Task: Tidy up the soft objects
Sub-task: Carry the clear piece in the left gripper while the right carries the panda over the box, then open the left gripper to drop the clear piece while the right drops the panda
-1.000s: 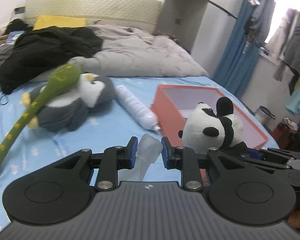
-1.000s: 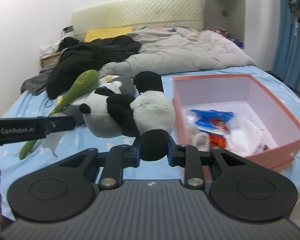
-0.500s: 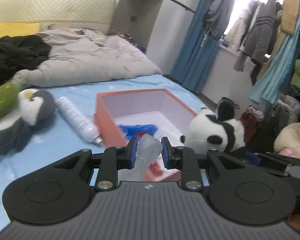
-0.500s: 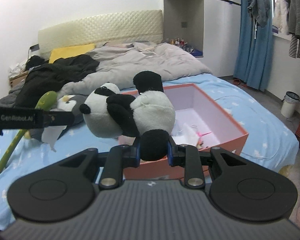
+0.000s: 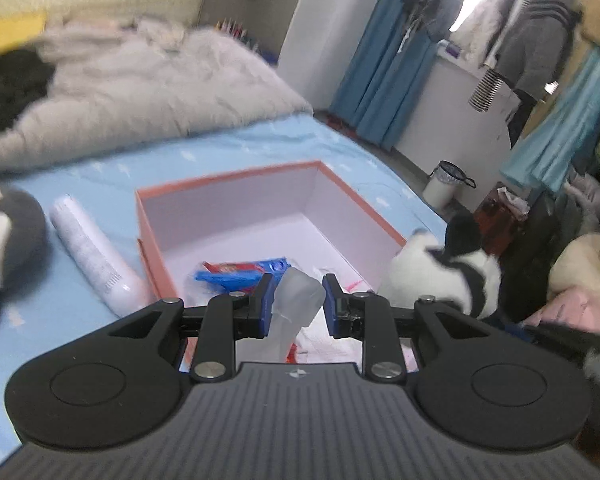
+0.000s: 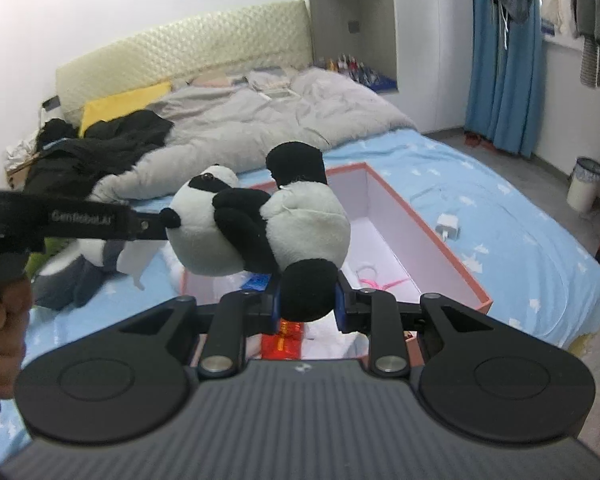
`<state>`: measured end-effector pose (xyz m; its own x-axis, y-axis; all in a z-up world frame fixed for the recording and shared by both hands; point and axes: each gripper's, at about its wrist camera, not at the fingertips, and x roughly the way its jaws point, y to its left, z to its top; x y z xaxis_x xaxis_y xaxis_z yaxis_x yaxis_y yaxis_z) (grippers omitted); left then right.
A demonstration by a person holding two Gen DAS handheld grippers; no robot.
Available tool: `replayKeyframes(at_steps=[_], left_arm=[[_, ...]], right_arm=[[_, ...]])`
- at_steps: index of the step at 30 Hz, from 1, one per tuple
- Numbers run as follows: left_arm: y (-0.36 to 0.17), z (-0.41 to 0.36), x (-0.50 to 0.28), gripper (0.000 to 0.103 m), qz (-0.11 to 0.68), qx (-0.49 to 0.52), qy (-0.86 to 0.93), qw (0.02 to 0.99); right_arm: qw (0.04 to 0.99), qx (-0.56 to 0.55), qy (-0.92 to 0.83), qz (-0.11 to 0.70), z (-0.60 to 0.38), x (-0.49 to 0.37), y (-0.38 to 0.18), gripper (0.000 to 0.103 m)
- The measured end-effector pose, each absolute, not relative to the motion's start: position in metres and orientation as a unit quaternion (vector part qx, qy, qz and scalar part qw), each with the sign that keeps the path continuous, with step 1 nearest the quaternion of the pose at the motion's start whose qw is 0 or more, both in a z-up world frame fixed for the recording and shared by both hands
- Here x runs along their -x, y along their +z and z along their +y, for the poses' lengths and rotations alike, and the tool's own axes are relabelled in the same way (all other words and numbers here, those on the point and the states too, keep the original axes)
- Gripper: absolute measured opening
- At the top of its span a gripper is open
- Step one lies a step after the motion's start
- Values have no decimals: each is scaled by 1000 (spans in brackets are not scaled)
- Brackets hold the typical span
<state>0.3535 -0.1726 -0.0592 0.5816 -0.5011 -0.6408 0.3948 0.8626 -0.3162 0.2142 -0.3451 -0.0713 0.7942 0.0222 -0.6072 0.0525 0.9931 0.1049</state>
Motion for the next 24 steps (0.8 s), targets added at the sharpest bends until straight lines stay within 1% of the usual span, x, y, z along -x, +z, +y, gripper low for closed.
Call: replayKeyframes(at_steps=[2,8,11,16,18,19,20,21,22,24], left_arm=[[-66,-181,-370,30,396,69,-248,881],[-85,-211,-404,30,433,33,-248,866],[-99,-216,-416,30,455,33,-234,858],[-116,-222,-423,31,474,25,-228,850],[-118,-222,-422,47,478,23,-216,851],[-118,-222,-422,61,480,19,-211,851],[-117,-222,-420,70,480,14,-212,851],[-114,-221,-419,71,478,11,-214,852],[-111,-219,-418,72,474,9,-212,855],[-102,-215,-415,77,468,13,-206,859]], right_arm=[[940,-46,-20,337,-349,-226,-81,28],[916,-62,-39,396,-374,-266,-116,28],[902,-79,-39,423,-381,-279,-131,28],[896,-65,-35,438,-378,-283,-137,30],[897,-73,-33,435,-380,-284,-135,33],[898,-75,-32,433,-382,-283,-134,33],[899,-78,-31,431,-383,-282,-134,39],[899,-77,-33,430,-385,-282,-134,47],[899,-73,-36,431,-385,-283,-134,50],[901,-73,-33,427,-386,-282,-130,52]])
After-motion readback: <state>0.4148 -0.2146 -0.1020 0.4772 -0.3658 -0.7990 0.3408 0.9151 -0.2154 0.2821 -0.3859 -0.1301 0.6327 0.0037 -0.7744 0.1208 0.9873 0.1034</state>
